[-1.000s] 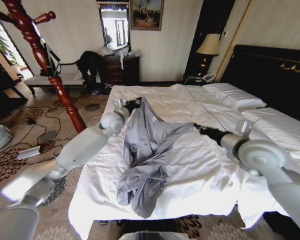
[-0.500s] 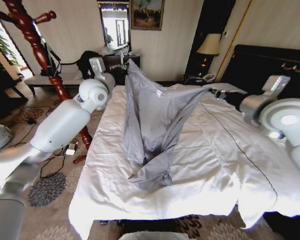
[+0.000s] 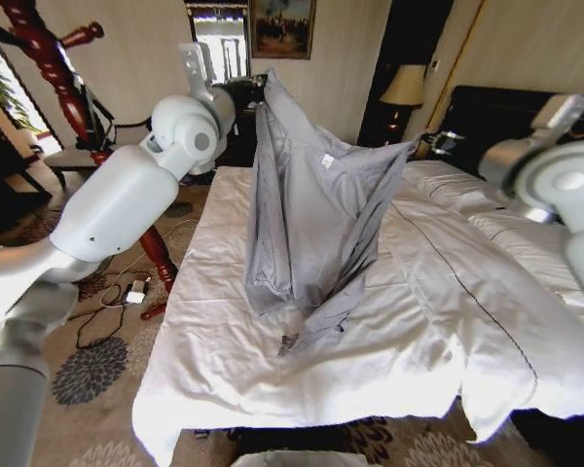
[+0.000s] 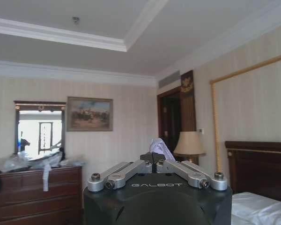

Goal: Pick up the clothes from the bed and hang them on the clothes hanger.

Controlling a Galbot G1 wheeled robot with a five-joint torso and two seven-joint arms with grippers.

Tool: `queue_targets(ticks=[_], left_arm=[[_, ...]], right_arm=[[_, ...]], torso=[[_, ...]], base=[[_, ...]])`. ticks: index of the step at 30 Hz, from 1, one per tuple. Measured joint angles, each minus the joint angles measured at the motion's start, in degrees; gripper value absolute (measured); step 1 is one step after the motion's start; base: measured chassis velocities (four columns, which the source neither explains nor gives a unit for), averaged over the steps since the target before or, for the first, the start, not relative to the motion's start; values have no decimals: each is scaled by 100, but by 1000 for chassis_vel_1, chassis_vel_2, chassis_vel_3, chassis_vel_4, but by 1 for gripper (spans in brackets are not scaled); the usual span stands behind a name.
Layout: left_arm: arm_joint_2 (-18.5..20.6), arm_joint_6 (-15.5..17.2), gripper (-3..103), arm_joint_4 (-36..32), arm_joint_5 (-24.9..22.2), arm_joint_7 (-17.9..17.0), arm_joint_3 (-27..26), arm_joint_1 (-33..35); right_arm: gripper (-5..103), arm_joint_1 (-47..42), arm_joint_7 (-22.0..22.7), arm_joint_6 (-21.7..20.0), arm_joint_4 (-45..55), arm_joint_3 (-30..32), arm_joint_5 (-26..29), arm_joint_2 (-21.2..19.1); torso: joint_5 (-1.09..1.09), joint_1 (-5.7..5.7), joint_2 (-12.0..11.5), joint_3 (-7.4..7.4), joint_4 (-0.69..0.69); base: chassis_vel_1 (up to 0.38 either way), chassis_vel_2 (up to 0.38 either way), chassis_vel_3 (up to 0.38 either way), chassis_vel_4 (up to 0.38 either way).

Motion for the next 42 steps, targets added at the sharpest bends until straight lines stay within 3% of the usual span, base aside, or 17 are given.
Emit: queue_targets(ticks=[4,10,17,19,22,25,28,30,31,33,34,36,37,38,39,42], left_arm=[[-201,4,0,692,36,112,118,-232],[-428,-105,0,1652,267,327,218,-405],[-695,-232,0,2533,497,604,378,-1014],[-720,-237,0,2626,497,625,406,-1100],[-730,-243,0,2759,497,646,458,-1276],[-589,-187,0,2461,527,526,437,-1187],[-209,-20,0,1459,672,222,248,-736],[-119,-3,0,1202,738,182,200,-618],[172,96,0,494,785,31,91,-299],[546,195,0,-130,775,-126,0,4],[929,245,0,-651,733,-215,-51,205],[1141,281,0,-936,690,-266,-85,293],[1484,349,0,-1430,599,-356,-165,435],[1840,449,0,-1981,477,-434,-311,604],[1840,449,0,-1981,477,-434,-311,604],[2488,637,0,-2897,265,-549,-768,991]], right_arm=[[0,781,-101,86,-703,-717,-309,503],[0,1845,-307,233,-2114,-1490,-612,1461],[0,2874,-626,506,-3821,-1847,-1081,2469],[0,2992,-667,534,-3988,-1864,-1102,2580],[0,3306,-749,596,-4317,-1895,-1107,2825],[0,3278,-725,577,-4056,-1890,-966,2637],[0,2831,-412,484,-2952,-1737,-610,2078],[0,2709,-334,477,-2672,-1684,-542,1971],[0,2381,-133,449,-1923,-1525,-325,1676],[0,2051,83,378,-1064,-1336,-9,1358],[0,1828,262,291,-405,-1168,308,1101],[0,1705,355,248,-41,-1063,482,941],[0,1499,506,162,530,-838,768,655],[0,1296,647,115,1019,-553,1031,344],[0,1296,647,115,1019,-553,1031,344],[0,686,923,53,2113,356,1682,-433]], torso=[[7,-1,0,-1,-16],[-1,2,-1,2,-1],[7,1,-1,0,-15],[7,1,-1,0,-14],[0,-1,0,-2,-2],[-2,-2,1,-2,0],[10,-1,0,-1,-17],[12,0,0,-1,-18],[13,-1,0,-1,-19],[8,-1,0,-1,-15],[1,-1,0,-2,-6],[-2,-1,1,-2,-3],[-3,-2,0,-2,1],[0,-3,1,-3,0],[0,-3,1,-3,0],[8,-3,2,-3,-16]], base=[[0,0,0,0],[0,0,0,0],[0,0,0,0],[0,0,0,0],[0,0,0,0],[0,0,0,0],[0,0,0,0],[0,0,0,0],[0,0,0,0],[0,0,0,0],[0,0,0,0],[0,0,0,0],[0,0,0,0],[0,0,0,0],[0,0,0,0],[0,0,0,0]])
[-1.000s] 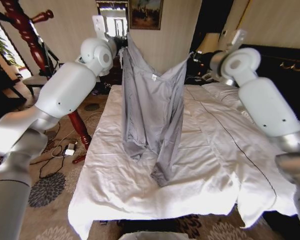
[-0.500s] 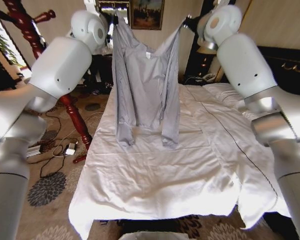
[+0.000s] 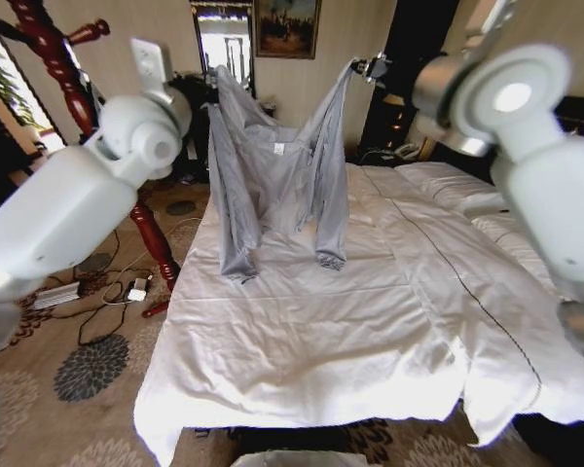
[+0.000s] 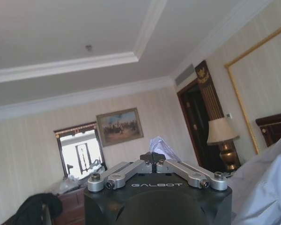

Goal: Pick up the clothes from the bed and hang them on the clothes hanger.

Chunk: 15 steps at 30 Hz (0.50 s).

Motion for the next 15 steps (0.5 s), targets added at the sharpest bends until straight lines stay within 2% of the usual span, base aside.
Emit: queue_targets(ticks=[1,2,3,4,5,6,7,8,11,12,15], left_arm=[[167,38,0,-212,-58,-4,-170,113],[495,88,0,-600,-176,13,-576,377],[495,88,0,-600,-176,13,-576,377],[804,132,0,-922,-283,85,-1020,648],[985,145,0,-1100,-329,171,-1241,798],[1433,121,0,-1485,-392,427,-1713,1104],[1433,121,0,-1485,-392,427,-1713,1104],[1737,54,0,-1683,-472,577,-1947,1199],[2183,-46,0,-2016,-1030,715,-2129,927],[2183,-46,0,-2016,-1030,715,-2129,927],[2389,-51,0,-2242,-1870,645,-2154,193]], right_arm=[[0,-177,24,0,200,231,119,-180],[0,-623,51,0,609,806,356,-602],[0,-623,51,0,609,806,356,-602],[0,-913,57,18,859,1185,470,-894],[0,-1052,59,43,978,1411,544,-1064],[0,-1296,105,98,1221,2009,871,-1457],[0,-1296,105,98,1221,2009,871,-1457],[0,-1357,147,121,1324,2341,1136,-1659],[0,-1366,179,135,1445,3213,1919,-2213],[0,-1366,179,135,1445,3213,1919,-2213],[0,-1407,212,61,1537,4090,2869,-2807]], torso=[[1,0,0,0,-1],[2,0,0,0,-2],[2,0,0,0,-2],[2,0,0,0,3],[0,-1,0,0,5],[-8,-2,1,-1,11],[-8,-2,1,-1,11],[-8,-3,1,-2,12],[-5,-2,1,0,9],[-5,-2,1,0,9],[0,2,1,2,0]], base=[[0,0,0,0],[0,0,0,0],[0,0,0,0],[0,0,0,0],[0,0,0,0],[0,0,0,0],[0,0,0,0],[0,0,0,0],[0,0,0,0],[0,0,0,0],[0,0,0,0]])
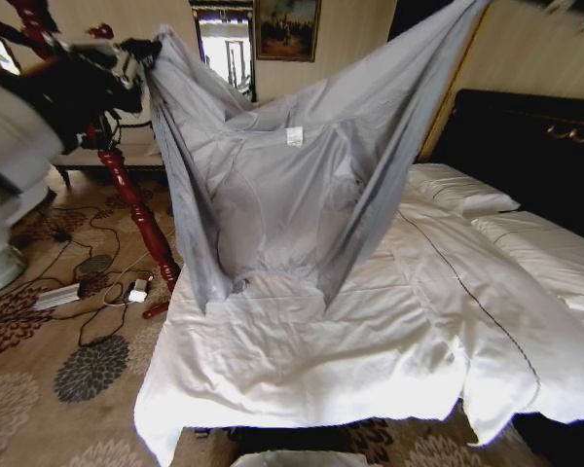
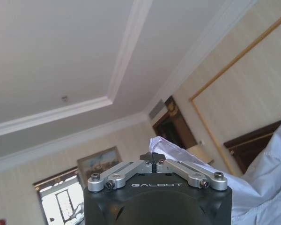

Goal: Pick up the clothes from the bed and hang them on the clothes hanger.

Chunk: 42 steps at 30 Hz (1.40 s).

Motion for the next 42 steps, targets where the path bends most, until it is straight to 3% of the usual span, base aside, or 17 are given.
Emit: queue_targets(ticks=[1,4,9,12,14,15,16,18,19,20,22,24,26,32,34,35,42], left_arm=[[0,0,0,0,0,0,0,0],[354,-101,0,-166,-735,-87,-123,-579],[503,-89,0,-200,-1280,-117,-133,-1128],[482,37,0,-347,-1363,-242,-111,-1058],[302,192,0,-554,-1153,-519,-121,-643],[8,320,0,-626,-700,-837,-90,-27],[8,320,0,-626,-700,-837,-90,-27],[-271,428,0,-645,-112,-1068,-7,749],[-454,528,0,-645,568,-1157,25,1705],[-517,558,0,-643,960,-1163,2,2294],[-551,579,0,-640,1181,-1162,-32,2691],[-722,638,0,-616,1823,-1120,-66,3872],[-986,650,0,-433,2386,-985,28,4382],[-1770,733,0,264,3142,-860,318,4603],[-2092,748,0,615,3242,-878,576,4380],[-2296,780,0,872,3294,-887,729,4218],[-2640,824,0,1597,3736,-657,934,4152]], right_arm=[[0,0,0,0,0,0,0,0],[0,329,144,9,13,466,855,-429],[0,517,240,1,-77,470,1061,-473],[0,306,499,-6,246,428,1073,-288],[0,43,819,14,624,305,969,37],[0,-334,995,57,750,221,636,303],[0,-334,995,57,750,221,636,303],[0,-891,1016,72,780,172,53,502],[0,-1696,973,42,788,95,-650,713],[0,-2205,901,21,787,83,-1116,824],[0,-2511,842,5,786,83,-1400,890],[0,-3700,529,-99,775,52,-2559,1179],[0,-4292,279,-157,768,-211,-3141,1445],[0,-4387,-25,-178,335,-1279,-3959,2029],[0,-4162,-275,-157,-9,-1632,-4496,2168],[0,-4049,-446,-140,-215,-1834,-4833,2237],[0,-3458,-754,7,-924,-2761,-5536,2724]], torso=[[0,0,0,0,0],[-7,-2,1,-1,8],[-2,-2,0,0,6],[0,-2,0,-1,5],[-4,-2,-1,0,10],[-4,0,-1,1,13],[-4,0,-1,1,13],[-6,2,-2,2,3],[-3,4,-4,4,-1],[0,6,-5,4,0],[-1,6,-5,4,4],[-6,3,-4,3,12],[-5,-1,-3,0,9],[-1,1,-3,2,4],[-5,1,-3,2,10],[-5,1,-3,2,6],[-4,1,-3,1,5]], base=[[0,0,0,0],[0,0,0,0],[0,0,0,0],[0,0,0,0],[0,0,0,0],[0,0,0,0],[0,0,0,0],[0,0,0,0],[0,0,0,0],[0,0,0,0],[0,0,0,0],[0,0,0,0],[0,0,0,0],[0,0,0,0],[0,0,0,0],[0,0,0,0],[0,0,0,0]])
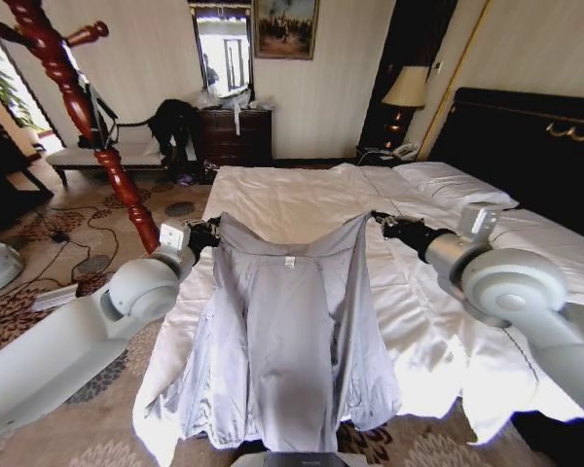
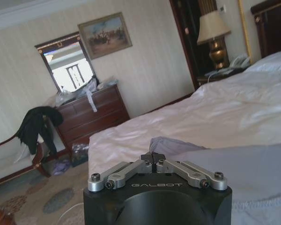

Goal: Pick up the clothes from the bed and hang them on the clothes hanger.

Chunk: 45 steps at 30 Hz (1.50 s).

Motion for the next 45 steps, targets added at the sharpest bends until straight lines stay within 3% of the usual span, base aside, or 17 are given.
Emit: queue_targets(ticks=[2,4,8,12,18,30,38,40,42,43,45], left_arm=[[-125,-73,0,304,345,150,79,116],[-190,-92,0,416,422,165,124,112],[-627,-236,0,1164,745,226,560,-342],[-913,-406,0,1857,1051,361,813,-608],[-1239,-664,0,2643,1396,519,955,-492],[-2004,-1001,0,3606,1962,573,891,-279],[-2073,-949,0,3817,1941,588,918,-315],[-2038,-898,6,3774,1885,588,909,-286],[-1908,-748,16,3627,1750,554,871,-161],[-1891,-725,16,3611,1743,521,855,-125],[-1871,-656,27,3584,1734,505,832,-57]], right_arm=[[0,308,-66,15,-486,-524,-305,417],[0,421,-88,25,-679,-715,-407,568],[0,916,-204,79,-1606,-1437,-828,1252],[0,1180,-266,131,-2243,-1822,-1192,1714],[0,1595,-358,244,-3075,-2230,-1496,2192],[0,1704,-687,395,-4314,-2628,-2181,2733],[0,1539,-799,453,-4612,-2681,-2397,2914],[-3,1511,-819,453,-4608,-2682,-2397,2903],[8,1419,-937,451,-4523,-2668,-2396,2822],[14,1392,-961,450,-4493,-2662,-2405,2800],[19,1314,-1016,450,-4416,-2632,-2425,2737]], torso=[[-1,0,0,0,6],[0,0,0,0,6],[0,0,0,1,-1],[1,1,0,0,-1],[-1,0,0,0,1],[0,0,0,0,-1],[0,0,1,-1,0],[0,0,1,-1,-1],[0,-1,1,-1,3],[0,-1,1,-1,3],[0,-1,1,-1,3]], base=[[0,0,0,0],[0,0,0,0],[0,0,0,0],[0,0,0,0],[0,0,0,0],[0,0,0,0],[0,0,0,0],[0,0,0,0],[0,0,0,0],[0,0,0,0],[0,0,0,0]])
